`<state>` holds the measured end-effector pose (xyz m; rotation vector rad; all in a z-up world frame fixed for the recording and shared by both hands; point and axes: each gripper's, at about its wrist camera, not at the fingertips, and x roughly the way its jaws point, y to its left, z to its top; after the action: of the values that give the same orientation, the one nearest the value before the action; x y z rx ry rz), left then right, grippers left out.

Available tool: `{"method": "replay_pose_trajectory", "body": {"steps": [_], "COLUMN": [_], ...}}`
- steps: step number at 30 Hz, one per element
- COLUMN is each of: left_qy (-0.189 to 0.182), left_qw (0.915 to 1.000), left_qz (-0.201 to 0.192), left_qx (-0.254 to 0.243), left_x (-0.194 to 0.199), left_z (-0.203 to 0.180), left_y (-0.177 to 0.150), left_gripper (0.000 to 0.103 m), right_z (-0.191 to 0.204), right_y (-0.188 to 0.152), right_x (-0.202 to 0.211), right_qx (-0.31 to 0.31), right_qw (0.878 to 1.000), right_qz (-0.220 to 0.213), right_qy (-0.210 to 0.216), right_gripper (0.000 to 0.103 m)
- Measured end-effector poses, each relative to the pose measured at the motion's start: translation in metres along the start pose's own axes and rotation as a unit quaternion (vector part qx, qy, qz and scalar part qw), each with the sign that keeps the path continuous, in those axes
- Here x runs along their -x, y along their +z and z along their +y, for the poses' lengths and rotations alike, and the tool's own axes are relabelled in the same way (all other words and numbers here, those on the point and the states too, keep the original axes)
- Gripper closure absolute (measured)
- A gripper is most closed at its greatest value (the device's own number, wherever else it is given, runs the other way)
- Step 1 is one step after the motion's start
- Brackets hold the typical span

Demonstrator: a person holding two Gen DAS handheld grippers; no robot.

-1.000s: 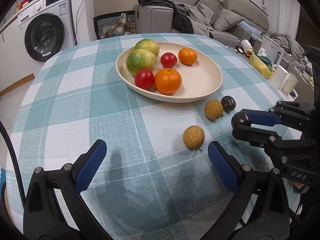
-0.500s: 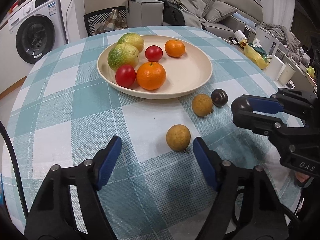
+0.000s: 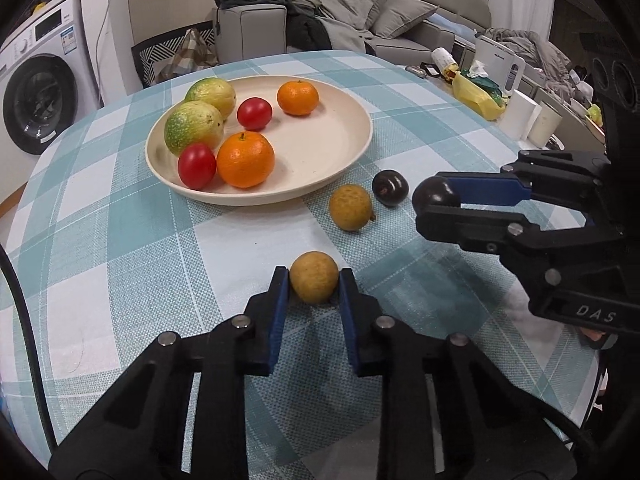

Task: Organize fruits
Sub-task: 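Carry the small brown fruit with the left tool while the right tool carries the dark plum to the plate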

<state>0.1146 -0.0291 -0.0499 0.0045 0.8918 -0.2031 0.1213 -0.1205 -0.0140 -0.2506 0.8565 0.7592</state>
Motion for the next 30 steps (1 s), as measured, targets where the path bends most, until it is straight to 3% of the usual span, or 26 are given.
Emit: {"method": "replay_pose_trajectory", "body": {"steps": [19,30], "left_qy": [-0.001,0.005], "left_qw": [0.9997,0.9979], "left_qz": [-0.016,-0.057], "left_qx": [0.016,0.032], "left_x": [0.009,0.025], "left_z": [0.007,0.012], "left_y": [-0.002,0.005], "left_gripper": [0.081,0.081], "right_z": [-0.008,-0.012], "right_y": [0.002,0.004], "right_x": [0.004,0.004], "right_qx": [-0.011,-0.013], "right_qw": [1.0,1.0], "right_qz": [-0.009,-0.02], "right_qy": [0.0,-0.006], "right_gripper": [0.076,0.076]}}
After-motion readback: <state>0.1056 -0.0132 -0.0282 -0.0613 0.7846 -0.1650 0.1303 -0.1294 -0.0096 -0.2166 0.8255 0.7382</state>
